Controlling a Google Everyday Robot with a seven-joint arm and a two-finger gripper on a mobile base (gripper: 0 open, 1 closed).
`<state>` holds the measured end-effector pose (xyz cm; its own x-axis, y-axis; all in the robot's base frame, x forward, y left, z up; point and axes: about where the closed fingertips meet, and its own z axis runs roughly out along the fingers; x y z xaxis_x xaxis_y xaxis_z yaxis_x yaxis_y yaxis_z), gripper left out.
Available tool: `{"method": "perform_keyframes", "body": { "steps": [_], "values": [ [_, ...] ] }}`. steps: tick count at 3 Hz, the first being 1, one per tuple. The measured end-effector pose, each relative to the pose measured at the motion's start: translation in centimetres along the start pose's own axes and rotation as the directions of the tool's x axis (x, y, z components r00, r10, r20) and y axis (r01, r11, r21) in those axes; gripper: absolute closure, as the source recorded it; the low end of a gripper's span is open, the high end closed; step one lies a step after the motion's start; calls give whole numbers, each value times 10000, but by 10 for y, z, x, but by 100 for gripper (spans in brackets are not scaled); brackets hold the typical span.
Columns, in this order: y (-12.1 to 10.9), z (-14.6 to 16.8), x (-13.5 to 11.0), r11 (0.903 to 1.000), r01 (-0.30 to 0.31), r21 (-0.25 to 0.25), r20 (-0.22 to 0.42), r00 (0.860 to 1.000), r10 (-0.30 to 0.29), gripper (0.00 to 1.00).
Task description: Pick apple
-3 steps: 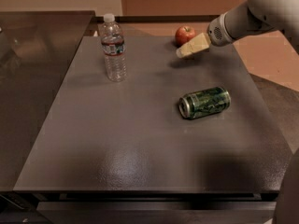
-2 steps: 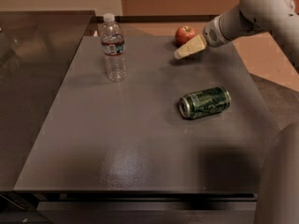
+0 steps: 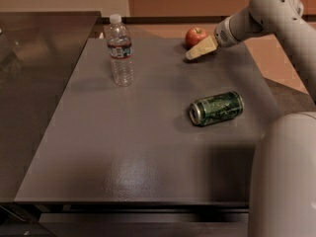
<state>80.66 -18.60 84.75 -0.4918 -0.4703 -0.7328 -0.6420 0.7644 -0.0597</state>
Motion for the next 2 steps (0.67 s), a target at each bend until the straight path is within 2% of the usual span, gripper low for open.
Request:
{"method": "perform_keyframes", "body": {
  "steps": [2],
  "values": [
    [-13,0,-20,9994,-317,124,1047,9940,302,0]
  ]
}}
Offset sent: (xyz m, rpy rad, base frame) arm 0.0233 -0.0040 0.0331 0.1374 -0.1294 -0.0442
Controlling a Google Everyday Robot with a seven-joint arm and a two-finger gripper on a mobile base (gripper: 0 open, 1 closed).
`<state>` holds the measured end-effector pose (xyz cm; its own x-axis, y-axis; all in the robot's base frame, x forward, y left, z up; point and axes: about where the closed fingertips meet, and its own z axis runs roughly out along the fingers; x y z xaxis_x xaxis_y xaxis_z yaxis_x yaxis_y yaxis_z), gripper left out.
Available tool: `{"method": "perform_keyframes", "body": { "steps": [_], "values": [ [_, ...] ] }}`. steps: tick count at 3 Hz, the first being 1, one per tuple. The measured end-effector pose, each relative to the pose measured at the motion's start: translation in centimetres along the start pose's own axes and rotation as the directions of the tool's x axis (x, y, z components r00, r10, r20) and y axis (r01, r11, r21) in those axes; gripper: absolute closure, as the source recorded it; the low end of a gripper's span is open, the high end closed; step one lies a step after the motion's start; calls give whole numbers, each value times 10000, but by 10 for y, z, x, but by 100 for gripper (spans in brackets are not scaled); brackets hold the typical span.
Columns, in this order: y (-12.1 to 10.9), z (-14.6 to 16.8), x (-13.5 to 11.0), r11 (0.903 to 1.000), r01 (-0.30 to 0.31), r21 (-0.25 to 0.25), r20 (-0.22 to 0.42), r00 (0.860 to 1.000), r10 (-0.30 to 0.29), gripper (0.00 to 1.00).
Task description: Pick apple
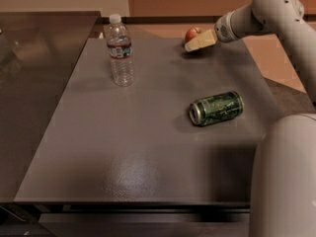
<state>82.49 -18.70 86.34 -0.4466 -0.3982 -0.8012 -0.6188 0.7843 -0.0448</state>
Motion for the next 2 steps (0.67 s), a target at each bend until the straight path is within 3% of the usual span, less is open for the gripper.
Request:
{"method": "perform_keyframes", "body": {
  "steps": [2],
  "values": [
    [5,7,-10,9994,-22,-334,888,9960,51,0]
  ]
}}
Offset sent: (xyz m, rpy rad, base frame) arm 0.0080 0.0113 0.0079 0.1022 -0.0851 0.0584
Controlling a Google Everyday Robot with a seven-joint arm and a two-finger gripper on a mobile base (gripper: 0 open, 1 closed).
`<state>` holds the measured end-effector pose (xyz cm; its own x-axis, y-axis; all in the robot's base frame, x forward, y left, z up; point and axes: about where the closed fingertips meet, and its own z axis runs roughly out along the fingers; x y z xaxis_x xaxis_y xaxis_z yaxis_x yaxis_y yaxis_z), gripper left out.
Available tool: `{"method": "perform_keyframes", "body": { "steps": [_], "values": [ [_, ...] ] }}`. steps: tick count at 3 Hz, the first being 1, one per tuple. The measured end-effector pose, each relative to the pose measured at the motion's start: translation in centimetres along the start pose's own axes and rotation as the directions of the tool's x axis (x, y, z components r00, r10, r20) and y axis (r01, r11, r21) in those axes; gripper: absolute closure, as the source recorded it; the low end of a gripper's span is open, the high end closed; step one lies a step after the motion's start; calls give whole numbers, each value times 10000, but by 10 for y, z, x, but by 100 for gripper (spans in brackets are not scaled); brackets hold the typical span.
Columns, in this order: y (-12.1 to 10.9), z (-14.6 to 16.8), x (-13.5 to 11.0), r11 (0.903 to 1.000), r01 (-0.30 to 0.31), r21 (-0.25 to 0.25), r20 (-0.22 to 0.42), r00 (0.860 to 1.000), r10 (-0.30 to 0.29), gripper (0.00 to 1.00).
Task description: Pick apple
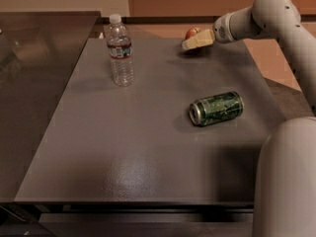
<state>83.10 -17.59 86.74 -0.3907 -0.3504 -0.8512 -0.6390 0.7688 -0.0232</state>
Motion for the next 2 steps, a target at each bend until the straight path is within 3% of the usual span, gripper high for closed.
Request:
{"method": "perform_keyframes", "body": {
  "steps": [1,2],
  "values": [
    [3,8,2,9992,179,-359,94,9998,-176,0],
    [4,13,3,9977,323,-603,34,9995,-322,18]
  ]
}}
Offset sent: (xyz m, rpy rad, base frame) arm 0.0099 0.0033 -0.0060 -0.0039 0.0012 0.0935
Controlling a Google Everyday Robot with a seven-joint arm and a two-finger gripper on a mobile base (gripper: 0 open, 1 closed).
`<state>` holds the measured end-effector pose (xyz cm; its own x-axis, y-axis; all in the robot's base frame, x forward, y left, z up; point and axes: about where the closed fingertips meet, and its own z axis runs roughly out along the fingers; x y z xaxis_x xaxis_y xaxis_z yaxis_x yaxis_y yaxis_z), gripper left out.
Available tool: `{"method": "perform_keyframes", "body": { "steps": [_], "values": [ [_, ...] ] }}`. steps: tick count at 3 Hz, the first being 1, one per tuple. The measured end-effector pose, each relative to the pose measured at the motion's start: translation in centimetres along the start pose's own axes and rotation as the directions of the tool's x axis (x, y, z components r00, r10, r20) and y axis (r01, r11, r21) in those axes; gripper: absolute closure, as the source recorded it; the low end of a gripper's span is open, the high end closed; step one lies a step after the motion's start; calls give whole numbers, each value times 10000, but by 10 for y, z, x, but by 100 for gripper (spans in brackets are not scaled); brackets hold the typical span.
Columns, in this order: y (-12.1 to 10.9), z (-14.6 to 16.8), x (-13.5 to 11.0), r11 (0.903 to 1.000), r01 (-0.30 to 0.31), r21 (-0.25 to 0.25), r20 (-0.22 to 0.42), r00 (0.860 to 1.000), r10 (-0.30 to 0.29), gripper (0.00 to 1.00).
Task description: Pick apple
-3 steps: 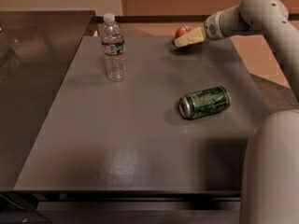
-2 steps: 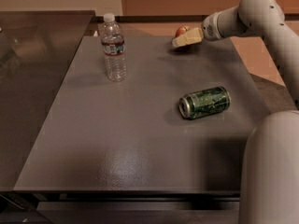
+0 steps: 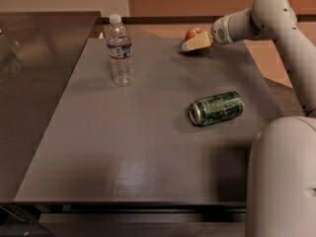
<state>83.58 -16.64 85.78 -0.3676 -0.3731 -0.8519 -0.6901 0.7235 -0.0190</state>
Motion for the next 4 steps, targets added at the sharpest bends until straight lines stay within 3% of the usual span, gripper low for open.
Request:
{"method": "perform_keyframes", "body": {
  "steps": [1,3,4],
  "values": [
    [1,-2,1,9998,146,-162,-31,9999,-147,41],
    [12,-36,-6,9989,337,-332,78,9994,-334,87],
    [22,-66,-16,9984,412,-396,-42,9991,-414,100]
  ]
}}
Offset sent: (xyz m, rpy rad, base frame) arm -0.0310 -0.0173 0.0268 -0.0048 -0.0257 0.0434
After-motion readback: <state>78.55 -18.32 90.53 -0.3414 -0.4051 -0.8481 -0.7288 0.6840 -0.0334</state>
